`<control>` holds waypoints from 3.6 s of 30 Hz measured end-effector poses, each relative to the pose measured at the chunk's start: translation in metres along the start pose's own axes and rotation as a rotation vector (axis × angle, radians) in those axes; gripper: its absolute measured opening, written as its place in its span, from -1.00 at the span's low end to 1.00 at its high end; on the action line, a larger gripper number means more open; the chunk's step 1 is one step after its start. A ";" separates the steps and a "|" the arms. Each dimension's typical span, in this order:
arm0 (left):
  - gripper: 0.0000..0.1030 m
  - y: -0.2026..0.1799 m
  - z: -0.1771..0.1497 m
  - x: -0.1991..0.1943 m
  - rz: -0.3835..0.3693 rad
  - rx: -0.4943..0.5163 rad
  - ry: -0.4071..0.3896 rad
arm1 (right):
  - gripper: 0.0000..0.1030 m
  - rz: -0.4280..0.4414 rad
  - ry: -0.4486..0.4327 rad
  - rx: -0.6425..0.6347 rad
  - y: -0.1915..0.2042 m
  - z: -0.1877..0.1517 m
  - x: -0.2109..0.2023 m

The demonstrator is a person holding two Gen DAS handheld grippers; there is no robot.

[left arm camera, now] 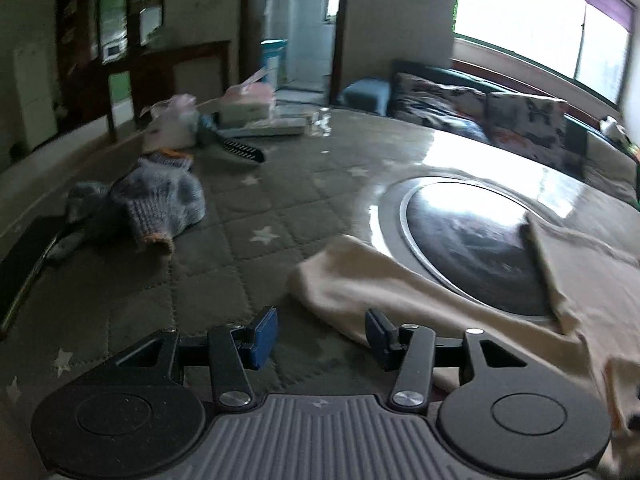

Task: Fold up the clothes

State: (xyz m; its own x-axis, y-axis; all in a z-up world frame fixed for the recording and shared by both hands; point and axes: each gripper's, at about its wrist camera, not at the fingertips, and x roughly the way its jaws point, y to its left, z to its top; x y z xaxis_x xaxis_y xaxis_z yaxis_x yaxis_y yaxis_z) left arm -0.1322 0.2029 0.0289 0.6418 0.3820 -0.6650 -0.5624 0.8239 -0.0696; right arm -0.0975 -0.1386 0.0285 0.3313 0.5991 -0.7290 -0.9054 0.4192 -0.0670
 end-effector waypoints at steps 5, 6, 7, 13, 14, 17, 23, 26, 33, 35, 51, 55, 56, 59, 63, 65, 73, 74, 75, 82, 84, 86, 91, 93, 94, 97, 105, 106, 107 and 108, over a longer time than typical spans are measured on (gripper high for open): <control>-0.12 0.011 0.008 0.018 -0.005 -0.081 0.031 | -0.52 -0.009 -0.021 0.017 -0.005 -0.002 -0.012; -0.15 0.012 0.010 0.019 -0.005 -0.091 0.025 | -0.52 -0.012 -0.024 0.021 -0.006 -0.002 -0.014; -0.19 0.012 0.011 0.021 0.002 -0.093 0.023 | -0.52 -0.014 -0.028 0.025 -0.007 -0.003 -0.017; -0.86 0.008 0.020 0.021 -0.015 -0.118 -0.005 | -0.52 -0.031 -0.046 0.045 -0.010 -0.009 -0.028; -0.88 0.008 0.022 0.021 -0.020 -0.122 -0.010 | -0.52 -0.037 -0.052 0.050 -0.011 -0.010 -0.030; -0.89 -0.010 0.029 0.001 -0.098 -0.092 -0.051 | -0.52 -0.052 -0.066 0.076 -0.016 -0.014 -0.036; -0.90 -0.063 0.041 -0.054 -0.312 0.012 -0.143 | -0.52 -0.089 -0.099 0.168 -0.037 -0.026 -0.051; -0.90 -0.100 0.039 -0.080 -0.440 0.083 -0.159 | -0.52 -0.114 -0.120 0.209 -0.047 -0.033 -0.061; -0.90 -0.185 0.011 -0.118 -0.703 0.231 -0.154 | -0.52 -0.204 -0.145 0.329 -0.074 -0.060 -0.086; -0.89 -0.208 -0.001 -0.122 -0.758 0.270 -0.141 | -0.52 -0.229 -0.140 0.367 -0.080 -0.070 -0.092; -0.17 -0.207 -0.039 -0.081 -0.667 0.426 -0.019 | -0.52 -0.267 -0.139 0.489 -0.101 -0.096 -0.105; -0.19 -0.180 -0.038 -0.067 -0.586 0.418 -0.019 | -0.52 -0.234 -0.129 0.464 -0.098 -0.085 -0.086; -0.20 -0.174 -0.039 -0.064 -0.575 0.410 -0.010 | -0.52 -0.231 -0.122 0.461 -0.098 -0.083 -0.080; -0.20 -0.161 -0.043 -0.059 -0.555 0.405 0.013 | -0.52 -0.223 -0.100 0.467 -0.102 -0.080 -0.065; -0.20 -0.154 -0.049 -0.050 -0.540 0.409 0.038 | -0.69 -0.217 -0.066 0.463 -0.103 -0.080 -0.051; -0.20 -0.152 -0.050 -0.048 -0.539 0.414 0.046 | -0.83 -0.238 -0.069 0.446 -0.099 -0.077 -0.052; -0.19 -0.154 -0.035 -0.047 -0.561 0.419 0.019 | -0.86 -0.320 -0.050 0.395 -0.093 -0.069 -0.054; -0.19 -0.157 -0.032 -0.047 -0.564 0.417 0.013 | -0.82 -0.323 -0.035 0.391 -0.093 -0.070 -0.051; -0.19 -0.159 -0.030 -0.046 -0.569 0.417 0.009 | -0.78 -0.330 -0.038 0.386 -0.092 -0.070 -0.052; -0.19 -0.173 -0.026 -0.027 -0.579 0.443 0.023 | -0.76 -0.291 -0.087 0.329 -0.079 -0.062 -0.071; -0.18 -0.174 -0.030 -0.023 -0.570 0.463 0.029 | -0.75 -0.249 -0.066 0.302 -0.073 -0.063 -0.070; -0.18 -0.175 -0.033 -0.019 -0.561 0.482 0.034 | -0.71 -0.224 -0.036 0.286 -0.069 -0.068 -0.067; -0.18 -0.170 -0.035 -0.029 -0.571 0.501 0.024 | -0.68 -0.212 -0.007 0.257 -0.061 -0.080 -0.071; -0.18 -0.166 -0.037 -0.039 -0.592 0.524 0.012 | -0.68 -0.209 -0.026 0.254 -0.058 -0.080 -0.078; -0.18 -0.164 -0.039 -0.044 -0.603 0.538 0.010 | -0.68 -0.203 -0.030 0.252 -0.058 -0.079 -0.078; -0.17 -0.157 -0.050 -0.063 -0.639 0.607 0.007 | -0.67 -0.193 -0.002 0.240 -0.058 -0.082 -0.073; -0.03 -0.150 -0.091 -0.101 -0.699 0.820 -0.031 | -0.55 -0.192 -0.010 0.253 -0.060 -0.087 -0.084; -0.03 -0.152 -0.096 -0.102 -0.699 0.841 -0.036 | -0.55 -0.195 -0.003 0.259 -0.061 -0.090 -0.083; -0.03 -0.156 -0.101 -0.102 -0.685 0.860 -0.051 | -0.55 -0.198 0.002 0.266 -0.061 -0.093 -0.083; -0.03 -0.159 -0.105 -0.102 -0.671 0.877 -0.067 | -0.55 -0.200 0.004 0.274 -0.062 -0.094 -0.083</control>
State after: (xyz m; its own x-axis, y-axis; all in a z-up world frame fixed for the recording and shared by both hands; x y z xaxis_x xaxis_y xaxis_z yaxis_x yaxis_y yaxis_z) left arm -0.1629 -0.0112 0.0300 0.7201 -0.2535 -0.6459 0.4581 0.8728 0.1682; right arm -0.0941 -0.2788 0.0291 0.4938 0.4839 -0.7225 -0.7172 0.6964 -0.0239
